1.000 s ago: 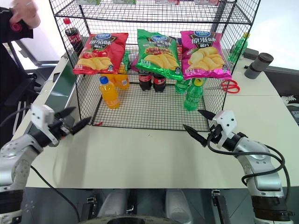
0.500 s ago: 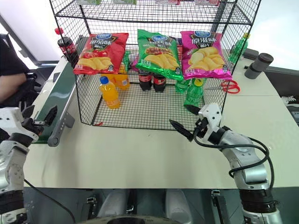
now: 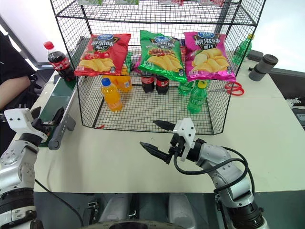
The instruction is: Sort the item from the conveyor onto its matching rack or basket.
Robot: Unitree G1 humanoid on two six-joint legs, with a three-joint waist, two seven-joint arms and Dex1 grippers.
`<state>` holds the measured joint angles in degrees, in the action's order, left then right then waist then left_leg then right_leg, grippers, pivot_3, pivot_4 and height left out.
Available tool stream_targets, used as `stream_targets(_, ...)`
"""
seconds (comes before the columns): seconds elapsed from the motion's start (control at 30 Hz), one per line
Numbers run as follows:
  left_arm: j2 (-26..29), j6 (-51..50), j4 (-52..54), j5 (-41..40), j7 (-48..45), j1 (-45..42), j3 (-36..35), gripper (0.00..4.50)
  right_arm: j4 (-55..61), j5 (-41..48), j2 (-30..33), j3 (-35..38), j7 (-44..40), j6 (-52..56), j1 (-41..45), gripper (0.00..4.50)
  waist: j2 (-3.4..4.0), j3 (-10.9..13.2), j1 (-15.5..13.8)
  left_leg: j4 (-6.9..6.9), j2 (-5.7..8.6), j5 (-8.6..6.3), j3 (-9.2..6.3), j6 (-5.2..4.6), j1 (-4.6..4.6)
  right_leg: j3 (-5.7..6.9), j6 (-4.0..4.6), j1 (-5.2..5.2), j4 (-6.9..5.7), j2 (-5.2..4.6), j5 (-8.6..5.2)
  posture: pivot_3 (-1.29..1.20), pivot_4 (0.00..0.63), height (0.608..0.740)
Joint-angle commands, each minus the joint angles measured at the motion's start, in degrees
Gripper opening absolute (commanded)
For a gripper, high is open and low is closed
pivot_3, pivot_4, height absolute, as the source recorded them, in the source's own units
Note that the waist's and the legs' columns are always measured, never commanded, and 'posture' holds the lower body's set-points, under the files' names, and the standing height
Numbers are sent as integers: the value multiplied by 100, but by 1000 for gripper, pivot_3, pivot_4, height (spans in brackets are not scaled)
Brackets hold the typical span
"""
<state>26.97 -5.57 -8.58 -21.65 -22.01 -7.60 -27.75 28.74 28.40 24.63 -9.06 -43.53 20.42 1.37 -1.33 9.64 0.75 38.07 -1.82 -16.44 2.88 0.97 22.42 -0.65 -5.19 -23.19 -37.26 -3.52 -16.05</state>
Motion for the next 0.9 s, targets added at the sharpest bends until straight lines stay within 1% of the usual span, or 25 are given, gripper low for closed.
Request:
stream_targets(0.03, 44, 239, -89, 110, 140, -74, -77, 4500, 204, 107, -38, 20, -15, -70, 21, 4472, 0, 0, 5, 0, 0, 0, 1, 0, 0, 0, 0, 0, 0, 0, 0, 0, 150, 740)
stream_targets(0.4, 25, 601, -259, 277, 267, -74, -16, 4500, 110, 124, -63, -5, -95, -68, 120, 4472, -3, -2, 0, 0, 0, 0, 0, 0, 0, 1, 0, 0, 1, -4, 0, 0, 150, 740)
stream_targets(0.5, 6, 759, -351, 373, 437, -68, -83, 4500, 112, 130, -74, -16, -95, -55, 141, 4472, -3, -2, 2, 0, 0, 0, 0, 0, 0, 1, 0, 0, 1, -4, 0, 0, 150, 740)
stream_targets(0.9, -124, 904, -460, 332, 565, -74, -71, 4500, 144, 145, -110, -29, -77, -6, 158, 4472, -4, -2, 1, 0, 0, 0, -1, 1, 0, 1, 0, 0, 1, -7, 0, 0, 150, 740)
